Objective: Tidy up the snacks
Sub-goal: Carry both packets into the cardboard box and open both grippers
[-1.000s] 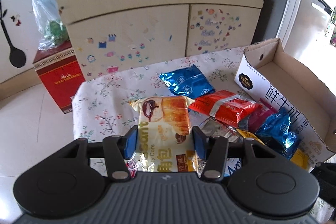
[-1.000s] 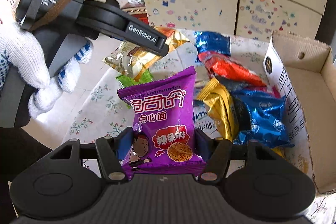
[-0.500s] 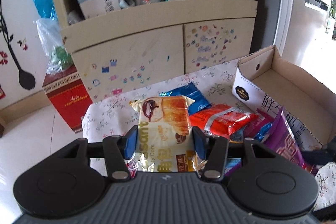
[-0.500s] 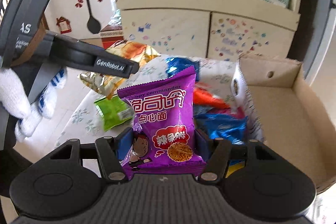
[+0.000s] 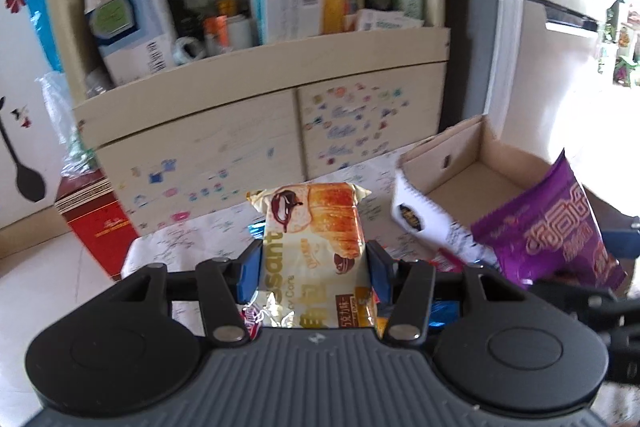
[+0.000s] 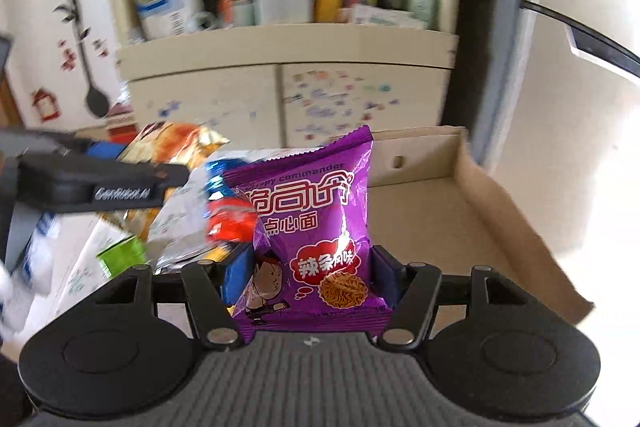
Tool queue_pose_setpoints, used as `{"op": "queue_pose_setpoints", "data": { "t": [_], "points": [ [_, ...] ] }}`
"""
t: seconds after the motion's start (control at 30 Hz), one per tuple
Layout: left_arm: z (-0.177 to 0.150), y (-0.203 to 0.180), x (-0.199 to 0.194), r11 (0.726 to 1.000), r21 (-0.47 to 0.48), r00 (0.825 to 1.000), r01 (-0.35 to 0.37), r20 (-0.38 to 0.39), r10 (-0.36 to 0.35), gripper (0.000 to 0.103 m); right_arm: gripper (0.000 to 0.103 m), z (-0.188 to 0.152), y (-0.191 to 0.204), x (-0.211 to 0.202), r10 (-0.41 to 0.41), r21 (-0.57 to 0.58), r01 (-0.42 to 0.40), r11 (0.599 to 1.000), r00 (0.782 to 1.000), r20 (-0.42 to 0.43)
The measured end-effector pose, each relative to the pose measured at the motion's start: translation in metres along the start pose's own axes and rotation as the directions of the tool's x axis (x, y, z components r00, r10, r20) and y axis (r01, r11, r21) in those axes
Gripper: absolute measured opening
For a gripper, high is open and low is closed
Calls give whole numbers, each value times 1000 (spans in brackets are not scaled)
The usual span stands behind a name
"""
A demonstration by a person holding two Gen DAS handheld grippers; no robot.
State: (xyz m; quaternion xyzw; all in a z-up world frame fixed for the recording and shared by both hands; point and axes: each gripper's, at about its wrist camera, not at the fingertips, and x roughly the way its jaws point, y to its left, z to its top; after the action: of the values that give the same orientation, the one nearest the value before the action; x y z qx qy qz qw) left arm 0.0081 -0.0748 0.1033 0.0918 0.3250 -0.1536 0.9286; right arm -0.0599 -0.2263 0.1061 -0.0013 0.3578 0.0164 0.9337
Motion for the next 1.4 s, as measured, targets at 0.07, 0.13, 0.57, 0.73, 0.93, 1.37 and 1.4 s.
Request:
{"op": "queue_pose_setpoints", "data": {
  "t": [0.07, 0.13, 0.57, 0.73, 0.93, 1.37, 1.4],
  "points": [
    [2, -10, 0, 1000, 11, 1000, 25, 8, -25, 53, 69, 2, -10, -2, -24, 31, 24, 999, 1000, 5],
    [5, -20, 1, 998, 21, 999, 51, 14, -52, 53, 69, 3, -20, -5, -46, 66, 46, 997, 999, 8],
    [17, -87, 15, 969, 59, 969, 239, 43, -242, 53, 69, -4, -71, -12, -164, 284, 164, 945, 986, -24],
    [22, -103, 28, 954, 45, 954, 296, 34, -297, 53, 69, -9, -93, -16, -182, 383, 180, 906, 983, -30],
    [22, -118, 42, 931, 14, 930, 366, 24, -366, 53, 70, -11, -107, -13, -195, 461, 189, 867, 980, -35],
    [24, -96, 29, 951, -40, 951, 308, 26, -307, 80, 81, -12, -109, -13, -148, 513, 122, 850, 989, 11],
    [24, -91, 28, 954, -47, 955, 297, 24, -296, 81, 81, -12, -108, -13, -135, 509, 109, 854, 991, 15]
  ]
}}
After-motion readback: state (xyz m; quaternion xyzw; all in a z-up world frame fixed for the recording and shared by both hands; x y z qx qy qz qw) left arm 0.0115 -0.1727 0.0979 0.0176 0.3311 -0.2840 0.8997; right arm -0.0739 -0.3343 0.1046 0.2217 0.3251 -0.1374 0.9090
